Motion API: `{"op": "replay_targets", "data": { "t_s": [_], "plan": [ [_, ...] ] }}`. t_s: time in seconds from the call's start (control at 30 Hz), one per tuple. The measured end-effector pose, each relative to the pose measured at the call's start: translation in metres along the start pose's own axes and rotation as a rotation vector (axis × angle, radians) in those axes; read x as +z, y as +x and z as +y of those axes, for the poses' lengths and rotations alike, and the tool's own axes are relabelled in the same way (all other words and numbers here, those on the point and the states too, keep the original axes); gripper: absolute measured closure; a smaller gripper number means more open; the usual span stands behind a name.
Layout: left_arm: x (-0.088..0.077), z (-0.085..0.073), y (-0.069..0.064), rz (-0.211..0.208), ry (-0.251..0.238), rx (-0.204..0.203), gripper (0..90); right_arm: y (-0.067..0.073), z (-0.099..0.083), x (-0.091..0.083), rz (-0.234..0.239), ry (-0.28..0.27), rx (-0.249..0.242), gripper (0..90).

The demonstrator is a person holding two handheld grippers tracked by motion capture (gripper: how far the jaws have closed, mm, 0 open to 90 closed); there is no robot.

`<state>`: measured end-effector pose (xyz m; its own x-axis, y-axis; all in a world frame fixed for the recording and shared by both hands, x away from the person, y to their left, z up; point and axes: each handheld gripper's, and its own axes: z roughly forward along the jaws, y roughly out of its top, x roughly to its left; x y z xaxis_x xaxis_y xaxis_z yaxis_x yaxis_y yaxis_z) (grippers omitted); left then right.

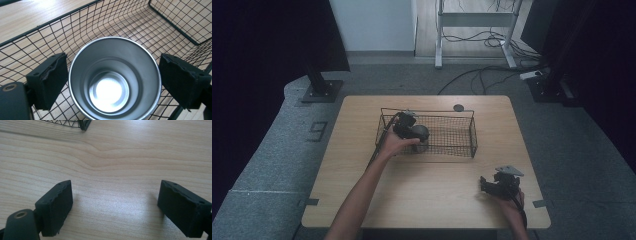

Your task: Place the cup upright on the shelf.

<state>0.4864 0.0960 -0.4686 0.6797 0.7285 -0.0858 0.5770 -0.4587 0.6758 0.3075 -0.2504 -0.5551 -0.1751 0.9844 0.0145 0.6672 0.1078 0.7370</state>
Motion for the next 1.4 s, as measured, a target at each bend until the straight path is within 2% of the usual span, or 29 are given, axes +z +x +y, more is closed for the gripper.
{"op": "replay_targets", "data": {
  "t_s": [0.2, 0.33, 0.53, 0.67, 0.77, 1.07, 1.27, 1.4],
  "plan": [
    [-0.009, 0.0, 0.0, -0.006, -0.049, -0.017, 9.8, 0.0, 0.0, 0.0, 0.0, 0.0, 0.0, 12.5],
    [-0.028, 0.003, -0.002, -0.013, -0.107, -0.019, 9.9, 0.0, 0.0, 0.0, 0.0, 0.0, 0.0, 12.5],
    [-0.044, -0.001, -0.004, -0.025, -0.153, -0.015, 10.0, 0.0, 0.0, 0.0, 0.0, 0.0, 0.0, 12.5],
    [-0.055, -0.01, -0.006, -0.015, -0.176, 0.004, 11.0, 0.0, 0.0, 0.0, -0.004, 0.002, 0.003, 12.4],
    [-0.06, -0.015, -0.007, 0.009, -0.18, 0.017, 12.3, 0.0, 0.0, 0.0, -0.005, 0.002, 0.002, 12.4],
    [-0.074, -0.029, -0.016, 0.013, -0.217, 0.019, 14.3, 0.0, 0.0, 0.0, -0.006, 0.001, 0.005, 12.5],
    [-0.085, -0.046, -0.022, 0.001, -0.236, 0.033, 14.8, 0.0, 0.0, 0.0, -0.006, 0.001, 0.005, 12.5],
    [-0.091, -0.067, -0.031, -0.008, -0.238, 0.068, 14.8, 0.0, 0.0, 0.0, -0.006, 0.001, 0.006, 12.5]
  ]
}}
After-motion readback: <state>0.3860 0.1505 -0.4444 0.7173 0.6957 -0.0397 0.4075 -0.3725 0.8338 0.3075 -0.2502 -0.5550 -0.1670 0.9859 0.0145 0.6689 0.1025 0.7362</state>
